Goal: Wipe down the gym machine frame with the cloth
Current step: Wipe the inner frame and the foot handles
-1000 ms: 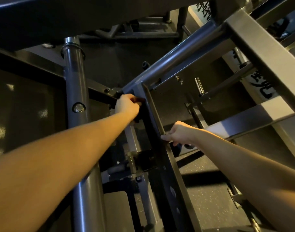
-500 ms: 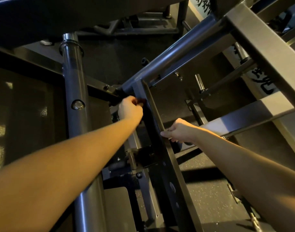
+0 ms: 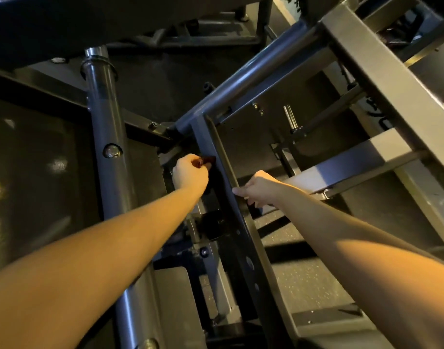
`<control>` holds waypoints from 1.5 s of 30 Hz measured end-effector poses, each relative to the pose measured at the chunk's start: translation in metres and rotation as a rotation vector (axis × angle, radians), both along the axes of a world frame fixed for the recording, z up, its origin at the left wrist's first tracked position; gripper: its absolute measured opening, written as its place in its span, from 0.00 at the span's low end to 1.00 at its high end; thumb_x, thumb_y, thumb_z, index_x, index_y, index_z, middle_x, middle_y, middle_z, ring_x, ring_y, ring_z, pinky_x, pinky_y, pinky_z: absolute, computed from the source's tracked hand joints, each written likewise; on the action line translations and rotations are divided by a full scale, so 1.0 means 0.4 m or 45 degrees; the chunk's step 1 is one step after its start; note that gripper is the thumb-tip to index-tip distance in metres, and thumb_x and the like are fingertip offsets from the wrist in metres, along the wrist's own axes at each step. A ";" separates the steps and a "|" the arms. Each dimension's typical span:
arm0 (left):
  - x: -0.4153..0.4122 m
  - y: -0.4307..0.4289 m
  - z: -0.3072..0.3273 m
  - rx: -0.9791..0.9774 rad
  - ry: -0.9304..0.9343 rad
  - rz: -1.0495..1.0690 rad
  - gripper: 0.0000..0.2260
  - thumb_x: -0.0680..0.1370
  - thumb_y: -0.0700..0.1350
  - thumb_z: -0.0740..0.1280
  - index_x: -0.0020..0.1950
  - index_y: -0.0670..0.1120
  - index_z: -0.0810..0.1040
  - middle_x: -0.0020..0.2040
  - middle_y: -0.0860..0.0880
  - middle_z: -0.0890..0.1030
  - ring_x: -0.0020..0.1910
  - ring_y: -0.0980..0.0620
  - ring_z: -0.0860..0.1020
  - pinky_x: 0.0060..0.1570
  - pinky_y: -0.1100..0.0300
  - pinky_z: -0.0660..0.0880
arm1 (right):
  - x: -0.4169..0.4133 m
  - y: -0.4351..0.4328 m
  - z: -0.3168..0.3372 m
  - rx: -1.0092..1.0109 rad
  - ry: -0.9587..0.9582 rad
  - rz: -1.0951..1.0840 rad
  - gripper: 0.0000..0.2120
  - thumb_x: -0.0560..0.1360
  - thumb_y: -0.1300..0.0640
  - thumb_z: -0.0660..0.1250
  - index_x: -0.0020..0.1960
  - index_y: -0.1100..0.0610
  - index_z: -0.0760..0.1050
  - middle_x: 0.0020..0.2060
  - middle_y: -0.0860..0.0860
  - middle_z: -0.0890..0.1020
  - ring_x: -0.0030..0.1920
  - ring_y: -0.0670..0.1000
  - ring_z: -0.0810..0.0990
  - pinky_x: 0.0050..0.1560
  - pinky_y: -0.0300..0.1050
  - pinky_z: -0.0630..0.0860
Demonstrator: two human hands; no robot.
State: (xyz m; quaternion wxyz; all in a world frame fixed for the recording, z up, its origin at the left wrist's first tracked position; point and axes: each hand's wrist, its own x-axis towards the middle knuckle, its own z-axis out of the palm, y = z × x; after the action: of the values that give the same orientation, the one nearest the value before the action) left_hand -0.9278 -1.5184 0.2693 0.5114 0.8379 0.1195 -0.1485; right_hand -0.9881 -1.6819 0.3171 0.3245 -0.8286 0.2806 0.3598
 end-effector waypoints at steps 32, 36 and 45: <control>-0.473 0.002 -0.023 -0.248 0.138 -0.197 0.07 0.78 0.46 0.72 0.54 0.55 0.80 0.51 0.54 0.81 0.51 0.55 0.80 0.52 0.50 0.82 | -0.036 0.012 -0.013 0.033 -0.056 -0.124 0.26 0.80 0.40 0.67 0.69 0.57 0.71 0.55 0.53 0.80 0.62 0.56 0.80 0.67 0.60 0.74; -0.557 0.035 0.000 -0.049 0.099 -0.689 0.11 0.79 0.39 0.69 0.57 0.53 0.78 0.53 0.55 0.80 0.54 0.56 0.80 0.55 0.59 0.80 | -0.034 0.008 -0.010 0.039 -0.060 -0.104 0.22 0.80 0.41 0.66 0.65 0.55 0.72 0.51 0.52 0.80 0.61 0.56 0.80 0.67 0.60 0.74; -0.506 0.022 -0.017 -0.145 0.125 -0.382 0.09 0.79 0.39 0.69 0.52 0.54 0.79 0.52 0.53 0.81 0.51 0.54 0.81 0.52 0.52 0.82 | -0.034 0.005 -0.013 0.047 -0.068 -0.103 0.25 0.80 0.41 0.66 0.70 0.57 0.71 0.59 0.54 0.80 0.63 0.56 0.79 0.68 0.59 0.73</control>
State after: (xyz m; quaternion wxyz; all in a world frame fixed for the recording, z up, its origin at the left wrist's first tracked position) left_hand -1.1302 -1.5098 0.2627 0.5237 0.8078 0.0094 -0.2705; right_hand -1.0017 -1.6799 0.3119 0.3613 -0.8197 0.2986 0.3292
